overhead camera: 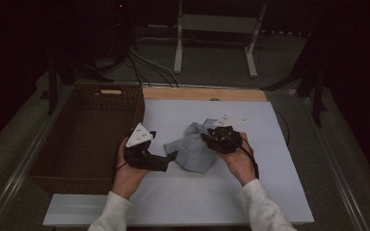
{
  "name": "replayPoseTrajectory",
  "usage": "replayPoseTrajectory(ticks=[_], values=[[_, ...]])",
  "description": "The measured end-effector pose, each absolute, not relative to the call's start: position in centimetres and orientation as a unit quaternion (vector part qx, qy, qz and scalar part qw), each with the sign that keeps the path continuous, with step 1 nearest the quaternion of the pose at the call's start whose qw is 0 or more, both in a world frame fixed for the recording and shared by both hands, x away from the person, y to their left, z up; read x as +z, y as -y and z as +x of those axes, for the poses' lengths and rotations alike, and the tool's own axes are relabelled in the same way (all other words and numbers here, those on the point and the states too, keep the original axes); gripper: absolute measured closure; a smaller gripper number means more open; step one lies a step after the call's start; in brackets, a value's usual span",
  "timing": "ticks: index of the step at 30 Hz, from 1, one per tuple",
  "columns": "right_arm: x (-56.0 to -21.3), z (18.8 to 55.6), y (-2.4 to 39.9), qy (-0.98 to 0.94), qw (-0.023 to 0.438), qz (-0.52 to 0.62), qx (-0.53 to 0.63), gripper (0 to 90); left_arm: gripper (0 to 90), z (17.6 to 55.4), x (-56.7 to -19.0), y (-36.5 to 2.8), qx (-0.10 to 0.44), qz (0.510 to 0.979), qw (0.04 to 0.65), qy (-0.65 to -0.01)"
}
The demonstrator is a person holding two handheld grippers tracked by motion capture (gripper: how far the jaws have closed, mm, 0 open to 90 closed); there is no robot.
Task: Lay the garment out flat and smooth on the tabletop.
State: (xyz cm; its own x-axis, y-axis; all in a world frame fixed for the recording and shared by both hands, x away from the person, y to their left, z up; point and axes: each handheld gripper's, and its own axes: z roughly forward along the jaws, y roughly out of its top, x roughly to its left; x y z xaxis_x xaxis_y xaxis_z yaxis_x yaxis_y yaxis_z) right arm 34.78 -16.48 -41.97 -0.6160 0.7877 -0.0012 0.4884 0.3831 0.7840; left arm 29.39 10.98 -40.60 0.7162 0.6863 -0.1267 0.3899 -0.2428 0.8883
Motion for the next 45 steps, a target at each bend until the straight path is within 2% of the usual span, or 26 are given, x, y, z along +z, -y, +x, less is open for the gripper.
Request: replayPoseTrajectory(ticks=[4, 9, 27, 34, 40, 45], values=[[-42.0, 34.5, 16.7, -0.81, 0.194, 0.396, 0.386, 75.2, 0.0, 29.4, -40.5, -11.1, 0.147, 0.773, 0.509, -0.349], [-42.1, 33.8, 17.2, -0.812, 0.197, 0.392, 0.385, 77.3, 0.0, 29.4, -40.4, -11.3, 0.148, 0.771, 0.512, -0.35], [-43.2, 32.4, 21.0, -0.814, 0.225, 0.394, 0.363, 74.4, 0.0, 29.3, -40.2, -11.5, 0.15, 0.767, 0.514, -0.353], [-43.5, 32.0, 22.5, -0.801, 0.236, 0.416, 0.36, 67.6, 0.0, 29.3, -40.2, -11.6, 0.15, 0.766, 0.515, -0.354], [-44.1, 31.7, 23.7, -0.796, 0.229, 0.43, 0.36, 69.7, 0.0, 29.3, -40.2, -11.6, 0.15, 0.766, 0.515, -0.354], [-44.5, 31.1, 24.7, -0.793, 0.225, 0.437, 0.36, 82.2, 0.0, 29.3, -40.1, -11.6, 0.15, 0.766, 0.515, -0.353]])
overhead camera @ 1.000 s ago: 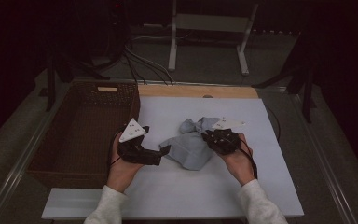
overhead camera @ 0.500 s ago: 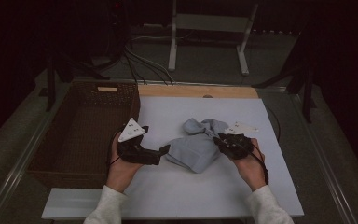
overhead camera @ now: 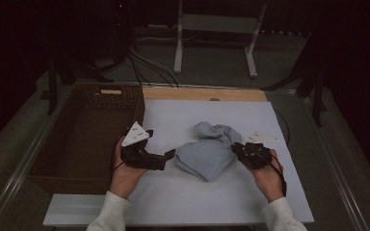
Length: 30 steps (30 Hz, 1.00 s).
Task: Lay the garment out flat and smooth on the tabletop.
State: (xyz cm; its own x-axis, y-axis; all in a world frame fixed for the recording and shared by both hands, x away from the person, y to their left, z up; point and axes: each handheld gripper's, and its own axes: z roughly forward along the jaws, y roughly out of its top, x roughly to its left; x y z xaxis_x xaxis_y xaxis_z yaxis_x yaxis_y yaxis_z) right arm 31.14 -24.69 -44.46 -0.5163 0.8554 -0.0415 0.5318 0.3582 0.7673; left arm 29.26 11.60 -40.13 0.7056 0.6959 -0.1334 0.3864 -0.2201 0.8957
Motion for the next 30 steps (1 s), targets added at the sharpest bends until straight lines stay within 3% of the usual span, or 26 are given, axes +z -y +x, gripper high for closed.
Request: replayPoseTrajectory(ticks=[19, 25, 30], values=[[-45.7, 30.3, 28.3, -0.778, 0.235, 0.478, 0.333, 85.0, 0.0, 29.2, -40.1, -11.6, 0.151, 0.766, 0.516, -0.353], [-46.1, 30.2, 28.5, -0.778, 0.233, 0.49, 0.316, 64.2, 0.0, 29.2, -40.1, -11.6, 0.15, 0.765, 0.516, -0.353], [-46.0, 30.2, 28.4, -0.775, 0.232, 0.494, 0.318, 54.8, 0.0, 29.2, -40.1, -11.6, 0.15, 0.766, 0.516, -0.353]])
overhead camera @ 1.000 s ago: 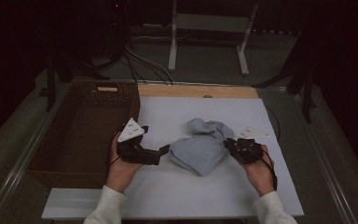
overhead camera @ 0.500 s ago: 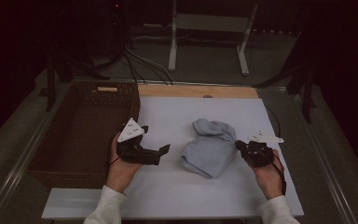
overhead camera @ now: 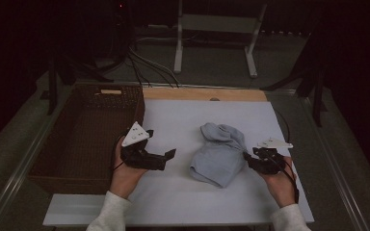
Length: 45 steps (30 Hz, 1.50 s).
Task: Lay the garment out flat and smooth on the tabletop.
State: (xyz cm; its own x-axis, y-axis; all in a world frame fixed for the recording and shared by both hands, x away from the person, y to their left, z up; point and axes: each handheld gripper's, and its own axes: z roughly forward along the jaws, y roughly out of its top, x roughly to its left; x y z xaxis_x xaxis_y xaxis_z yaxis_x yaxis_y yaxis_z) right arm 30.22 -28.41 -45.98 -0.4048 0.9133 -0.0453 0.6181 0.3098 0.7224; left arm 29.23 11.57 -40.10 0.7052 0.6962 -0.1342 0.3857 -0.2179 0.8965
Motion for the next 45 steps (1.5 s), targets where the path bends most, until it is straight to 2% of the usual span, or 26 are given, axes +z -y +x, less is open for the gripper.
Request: replayPoseTrajectory(ticks=[3, 7, 9, 14, 40, 45], values=[[-45.9, 30.2, 28.4, -0.771, 0.228, 0.497, 0.327, 47.6, 0.0, 29.2, -40.1, -11.6, 0.15, 0.766, 0.515, -0.353], [-45.6, 30.0, 28.2, -0.767, 0.212, 0.494, 0.35, 33.6, 0.0, 29.3, -40.1, -11.6, 0.149, 0.766, 0.516, -0.354], [-45.4, 29.8, 27.8, -0.766, 0.218, 0.491, 0.354, 26.8, 0.0, 29.2, -40.1, -11.6, 0.15, 0.766, 0.516, -0.354], [-44.8, 29.4, 27.1, -0.763, 0.223, 0.479, 0.372, 20.3, 0.0, 29.2, -40.1, -11.6, 0.15, 0.766, 0.516, -0.354], [-43.3, 29.2, 21.1, -0.792, 0.199, 0.41, 0.407, 18.8, 0.0, 29.2, -40.1, -11.5, 0.149, 0.767, 0.516, -0.351], [-43.7, 29.5, 19.6, -0.802, 0.187, 0.395, 0.407, 15.9, 0.0, 29.2, -40.1, -11.5, 0.149, 0.767, 0.516, -0.351]])
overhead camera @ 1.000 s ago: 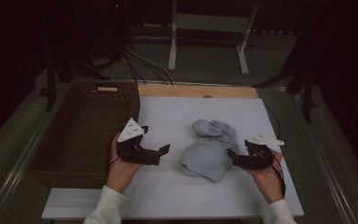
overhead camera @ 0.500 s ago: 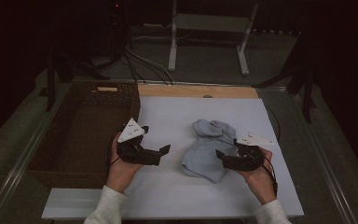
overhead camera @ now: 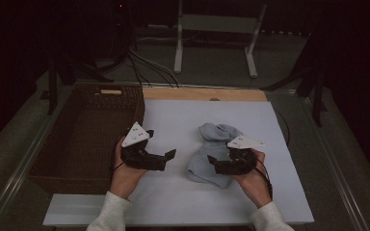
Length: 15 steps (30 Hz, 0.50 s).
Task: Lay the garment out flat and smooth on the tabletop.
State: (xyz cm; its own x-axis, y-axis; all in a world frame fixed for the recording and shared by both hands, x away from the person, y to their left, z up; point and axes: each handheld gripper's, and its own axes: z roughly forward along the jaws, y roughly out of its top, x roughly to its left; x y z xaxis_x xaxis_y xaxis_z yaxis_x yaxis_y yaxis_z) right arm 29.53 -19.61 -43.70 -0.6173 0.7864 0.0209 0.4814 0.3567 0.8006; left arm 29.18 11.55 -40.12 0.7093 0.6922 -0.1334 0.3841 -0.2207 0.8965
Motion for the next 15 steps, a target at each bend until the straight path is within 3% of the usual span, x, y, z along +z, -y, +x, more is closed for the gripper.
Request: replayPoseTrajectory(ticks=[8, 15], values=[[-45.2, 30.7, 18.6, -0.82, 0.176, 0.396, 0.374, 6.7, 0.0, 29.2, -40.1, -11.6, 0.149, 0.766, 0.517, -0.352], [-45.9, 30.9, 18.9, -0.832, 0.179, 0.402, 0.339, 10.5, 0.0, 29.2, -40.2, -11.7, 0.149, 0.766, 0.516, -0.353]])
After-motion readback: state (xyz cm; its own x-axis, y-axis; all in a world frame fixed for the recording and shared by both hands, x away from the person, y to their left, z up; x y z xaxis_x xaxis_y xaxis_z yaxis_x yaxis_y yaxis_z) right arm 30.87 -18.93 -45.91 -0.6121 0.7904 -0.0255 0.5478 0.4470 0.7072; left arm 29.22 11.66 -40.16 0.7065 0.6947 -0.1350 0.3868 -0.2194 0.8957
